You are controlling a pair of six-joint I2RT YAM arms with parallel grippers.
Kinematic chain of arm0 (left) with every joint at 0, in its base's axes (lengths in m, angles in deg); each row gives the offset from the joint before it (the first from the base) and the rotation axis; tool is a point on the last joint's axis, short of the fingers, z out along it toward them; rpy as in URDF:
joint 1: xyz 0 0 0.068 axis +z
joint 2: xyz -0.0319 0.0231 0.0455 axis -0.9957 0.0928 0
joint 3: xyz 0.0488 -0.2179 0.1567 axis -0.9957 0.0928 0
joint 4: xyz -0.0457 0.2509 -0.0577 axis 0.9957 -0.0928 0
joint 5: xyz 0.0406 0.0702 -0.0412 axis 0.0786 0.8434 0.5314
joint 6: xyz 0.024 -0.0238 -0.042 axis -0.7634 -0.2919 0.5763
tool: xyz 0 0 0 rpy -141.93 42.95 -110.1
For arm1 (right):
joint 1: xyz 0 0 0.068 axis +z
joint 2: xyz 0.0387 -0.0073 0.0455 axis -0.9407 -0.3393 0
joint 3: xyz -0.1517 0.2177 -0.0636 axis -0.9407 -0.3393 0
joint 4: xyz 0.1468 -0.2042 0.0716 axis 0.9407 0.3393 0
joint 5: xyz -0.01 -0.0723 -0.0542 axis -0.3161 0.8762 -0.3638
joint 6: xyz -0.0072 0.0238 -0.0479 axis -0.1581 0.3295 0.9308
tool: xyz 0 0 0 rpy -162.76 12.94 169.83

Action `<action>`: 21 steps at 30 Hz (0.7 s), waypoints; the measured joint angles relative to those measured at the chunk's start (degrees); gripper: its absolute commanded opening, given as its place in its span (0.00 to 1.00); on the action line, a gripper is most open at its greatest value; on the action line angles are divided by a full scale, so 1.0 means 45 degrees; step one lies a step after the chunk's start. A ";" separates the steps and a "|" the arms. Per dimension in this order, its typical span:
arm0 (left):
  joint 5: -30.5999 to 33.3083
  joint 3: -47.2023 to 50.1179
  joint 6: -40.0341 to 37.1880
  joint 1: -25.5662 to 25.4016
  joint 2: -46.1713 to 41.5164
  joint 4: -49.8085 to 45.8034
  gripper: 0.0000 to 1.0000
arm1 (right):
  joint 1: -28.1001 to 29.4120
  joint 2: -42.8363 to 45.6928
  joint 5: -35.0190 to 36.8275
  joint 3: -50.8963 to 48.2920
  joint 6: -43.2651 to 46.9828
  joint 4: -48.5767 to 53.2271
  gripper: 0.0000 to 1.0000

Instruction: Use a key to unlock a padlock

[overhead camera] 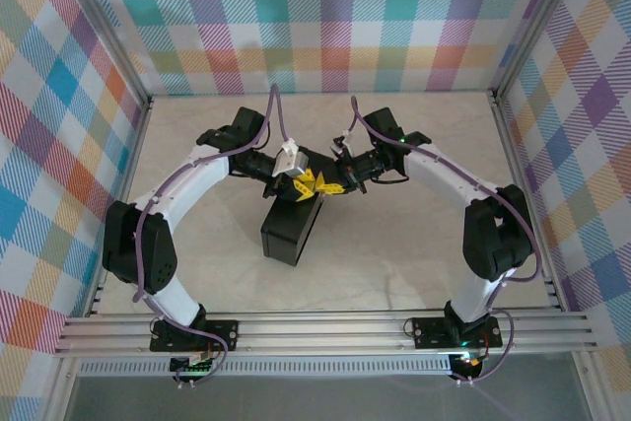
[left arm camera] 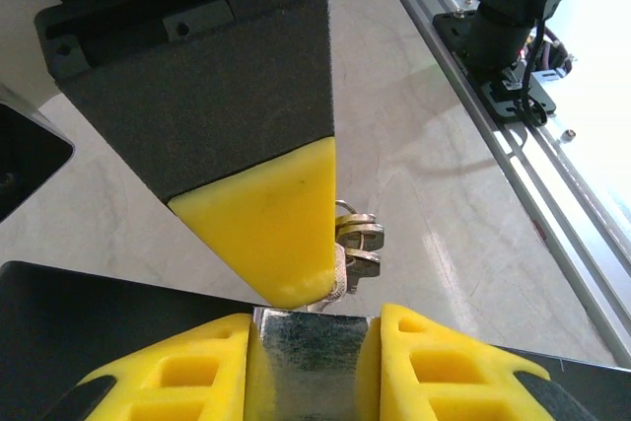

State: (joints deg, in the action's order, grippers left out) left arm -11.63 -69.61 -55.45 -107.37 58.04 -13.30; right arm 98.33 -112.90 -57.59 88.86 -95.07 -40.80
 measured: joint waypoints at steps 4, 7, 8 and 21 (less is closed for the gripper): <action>0.0078 0.0000 0.0102 0.0000 0.0005 0.0102 0.18 | -0.0024 0.0024 0.0185 -0.0010 0.0092 0.0068 0.17; 0.0044 0.0000 0.0102 -0.0005 0.0039 0.0102 0.18 | -0.0170 0.0126 0.0369 -0.0073 0.0311 0.0189 0.20; -0.0019 0.0000 0.0102 -0.0010 0.0053 0.0097 0.18 | -0.0214 0.0180 0.0447 -0.0102 0.0413 0.0253 0.21; -0.0170 0.0000 0.0257 -0.0107 0.0170 0.0092 0.18 | -0.0894 0.0957 0.0797 -0.0646 0.1001 0.0631 0.16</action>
State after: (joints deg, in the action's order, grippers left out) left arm -12.39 -69.61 -54.29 -107.85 58.81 -12.89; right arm 94.31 -108.59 -54.00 85.95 -90.57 -37.96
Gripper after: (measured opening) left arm 0.273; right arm 0.162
